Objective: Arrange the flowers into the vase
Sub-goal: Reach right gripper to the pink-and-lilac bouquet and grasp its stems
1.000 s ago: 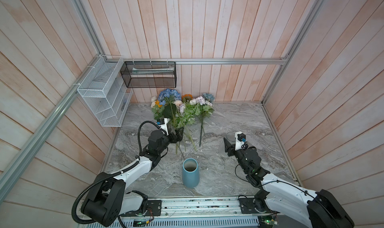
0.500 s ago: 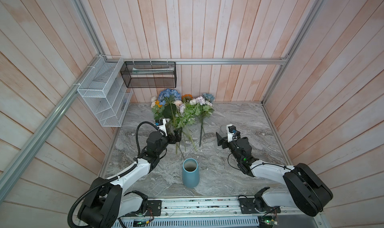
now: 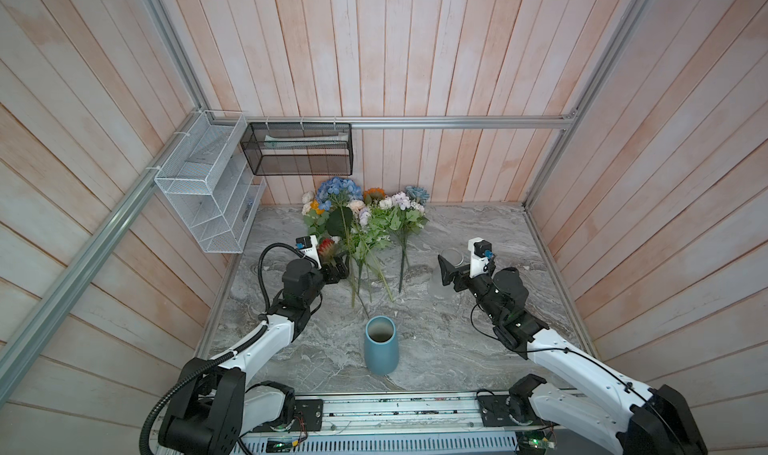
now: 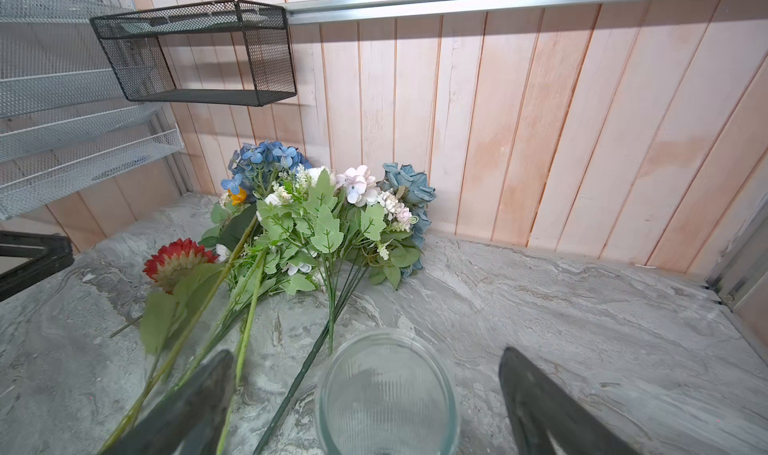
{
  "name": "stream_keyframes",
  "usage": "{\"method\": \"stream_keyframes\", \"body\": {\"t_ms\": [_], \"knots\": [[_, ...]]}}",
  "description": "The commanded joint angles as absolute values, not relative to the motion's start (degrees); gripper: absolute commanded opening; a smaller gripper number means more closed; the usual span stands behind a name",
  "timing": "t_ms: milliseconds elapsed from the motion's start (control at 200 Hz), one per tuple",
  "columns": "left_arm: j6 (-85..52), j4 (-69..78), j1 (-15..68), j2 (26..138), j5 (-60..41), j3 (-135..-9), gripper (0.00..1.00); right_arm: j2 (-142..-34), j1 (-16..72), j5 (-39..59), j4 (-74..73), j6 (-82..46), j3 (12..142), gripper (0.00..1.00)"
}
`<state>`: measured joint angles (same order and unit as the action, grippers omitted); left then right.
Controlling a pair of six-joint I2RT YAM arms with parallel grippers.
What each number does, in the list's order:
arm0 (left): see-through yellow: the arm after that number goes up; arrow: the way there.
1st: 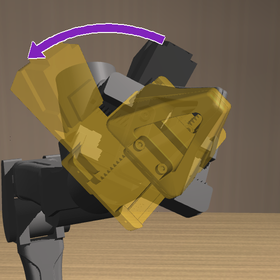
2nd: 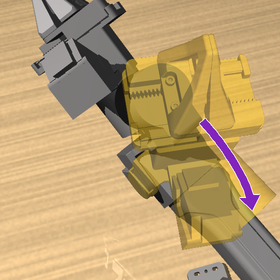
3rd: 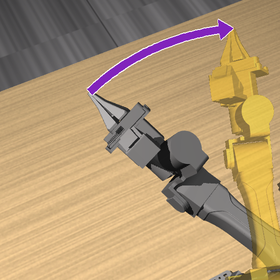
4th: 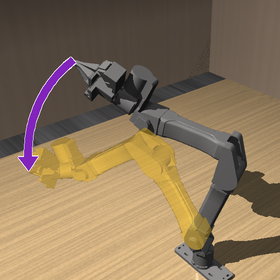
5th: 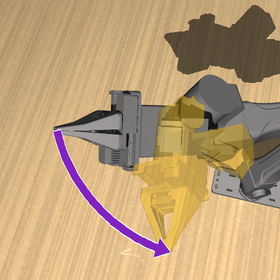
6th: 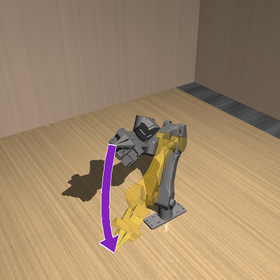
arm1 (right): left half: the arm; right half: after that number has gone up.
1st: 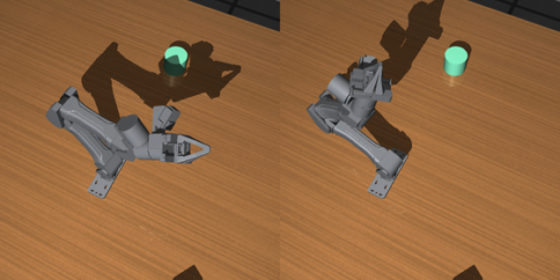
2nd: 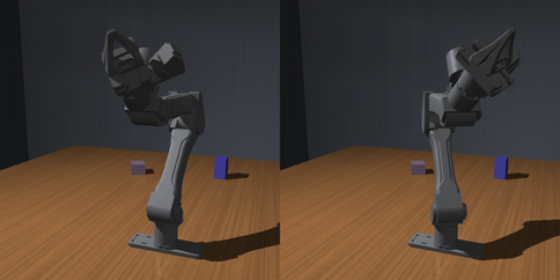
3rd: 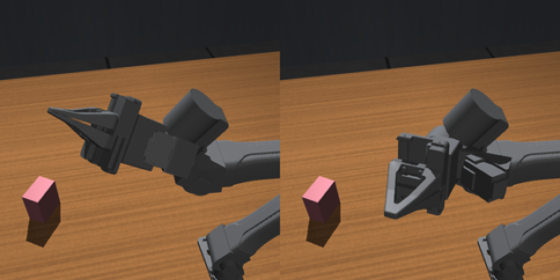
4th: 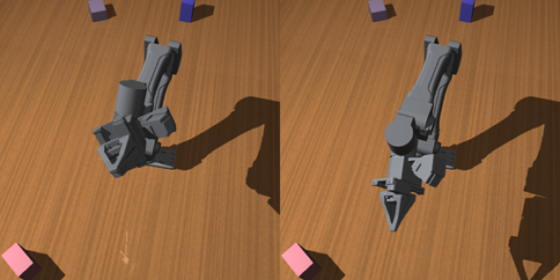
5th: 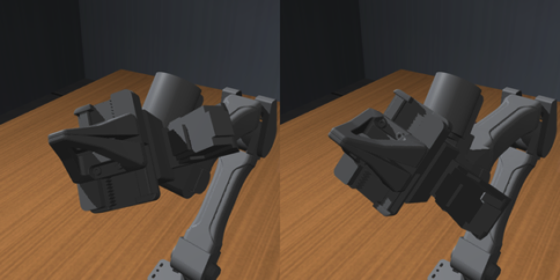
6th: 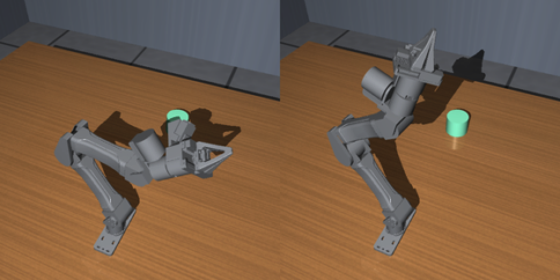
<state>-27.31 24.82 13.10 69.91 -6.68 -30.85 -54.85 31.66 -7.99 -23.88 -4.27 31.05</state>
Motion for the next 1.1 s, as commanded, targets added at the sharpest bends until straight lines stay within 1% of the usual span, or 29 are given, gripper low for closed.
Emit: {"method": "stream_keyframes", "body": {"t_ms": [0, 60, 140, 240, 320, 445, 575, 745, 855, 975, 1090], "knots": [[-29.4, 24.3, 10.0, 68.5, -9.6, -32.3, 1.0, -53.6, 31.4, -7.2, -11.1, -4.3, 38.3, 0.96], [-29.7, 24.3, 8.7, 68.2, -9.8, -32.2, 1.0, -55.5, 31.4, -7.3, -7.0, -5.0, 43.7, 0.92], [-31.0, 24.8, 7.1, 67.9, -10.6, -31.6, 1.0, -60.0, 31.7, -5.3, -2.1, -6.1, 51.8, 0.85], [-33.1, 26.2, 5.4, 67.9, -12.5, -30.4, 1.0, -68.0, 32.9, -2.8, 2.0, -7.1, 61.4, 0.79], [-33.5, 26.3, 4.9, 67.9, -13.2, -29.5, 1.0, -74.7, 34.7, -0.4, 4.2, -6.7, 68.2, 0.72], [-32.8, 25.6, 4.8, 67.3, -13.2, -28.1, 1.0, -85.7, 38.3, -0.3, 8.5, -4.8, 78.7, 0.67], [-31.3, 24.0, 4.8, 66.6, -14.0, -27.2, 1.0, -96.0, 39.4, -0.5, 14.3, -6.2, 87.9, 0.62], [-27.5, 21.9, 4.8, 66.1, -15.3, -27.3, 1.0, -107.1, 39.4, -3.0, 21.5, -6.3, 96.1, 0.6], [-25.5, 20.9, 4.8, 66.6, -16.0, -28.2, 1.0, -114.9, 39.2, -9.8, 28.2, -6.3, 103.3, 0.58], [-25.4, 21.8, 4.8, 67.3, -17.1, -28.5, 1.0, -121.3, 39.1, -18.0, 32.8, -6.7, 108.1, 0.58], [-25.8, 23.8, 4.9, 68.5, -18.1, -28.5, 1.0, -125.4, 38.4, -21.0, 33.7, -7.3, 111.1, 0.59]]}}
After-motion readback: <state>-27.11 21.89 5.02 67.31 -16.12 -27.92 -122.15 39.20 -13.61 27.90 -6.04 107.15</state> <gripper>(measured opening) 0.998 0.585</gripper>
